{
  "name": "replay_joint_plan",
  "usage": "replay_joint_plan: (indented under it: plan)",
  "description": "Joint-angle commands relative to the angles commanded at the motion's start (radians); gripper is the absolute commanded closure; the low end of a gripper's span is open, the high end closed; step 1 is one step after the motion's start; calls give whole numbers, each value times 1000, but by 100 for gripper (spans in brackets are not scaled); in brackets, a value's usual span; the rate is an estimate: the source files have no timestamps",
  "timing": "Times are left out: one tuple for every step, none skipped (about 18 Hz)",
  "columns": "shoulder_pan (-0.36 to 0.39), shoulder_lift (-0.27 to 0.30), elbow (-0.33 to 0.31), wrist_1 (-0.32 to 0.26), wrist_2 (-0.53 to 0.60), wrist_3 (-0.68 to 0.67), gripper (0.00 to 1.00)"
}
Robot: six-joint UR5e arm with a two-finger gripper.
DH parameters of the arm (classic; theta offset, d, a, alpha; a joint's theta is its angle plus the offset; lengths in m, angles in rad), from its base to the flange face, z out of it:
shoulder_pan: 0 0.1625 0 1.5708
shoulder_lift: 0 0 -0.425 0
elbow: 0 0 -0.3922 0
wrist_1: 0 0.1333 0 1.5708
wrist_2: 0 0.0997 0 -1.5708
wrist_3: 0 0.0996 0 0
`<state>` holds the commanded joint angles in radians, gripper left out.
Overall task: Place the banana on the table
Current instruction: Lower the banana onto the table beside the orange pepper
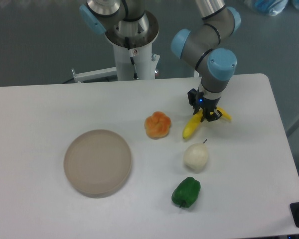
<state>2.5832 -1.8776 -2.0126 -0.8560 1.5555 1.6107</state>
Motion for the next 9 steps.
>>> replay_joint_plan:
  plan:
    - [-2, 0, 0, 0, 0, 0, 61]
    - [0, 0, 0, 0, 0, 0, 58]
    - [0, 0, 0, 0, 0, 0, 58]
    - [0, 0, 0, 0, 0, 0, 58]
    - [0, 0, 0, 0, -2, 2, 58]
    - [0, 0, 0, 0, 0, 2, 58]
    - [0, 0, 0, 0, 0, 3, 58]
    - [0, 0, 0, 0, 0, 2, 57]
    - [0, 0, 0, 0, -2, 2, 54]
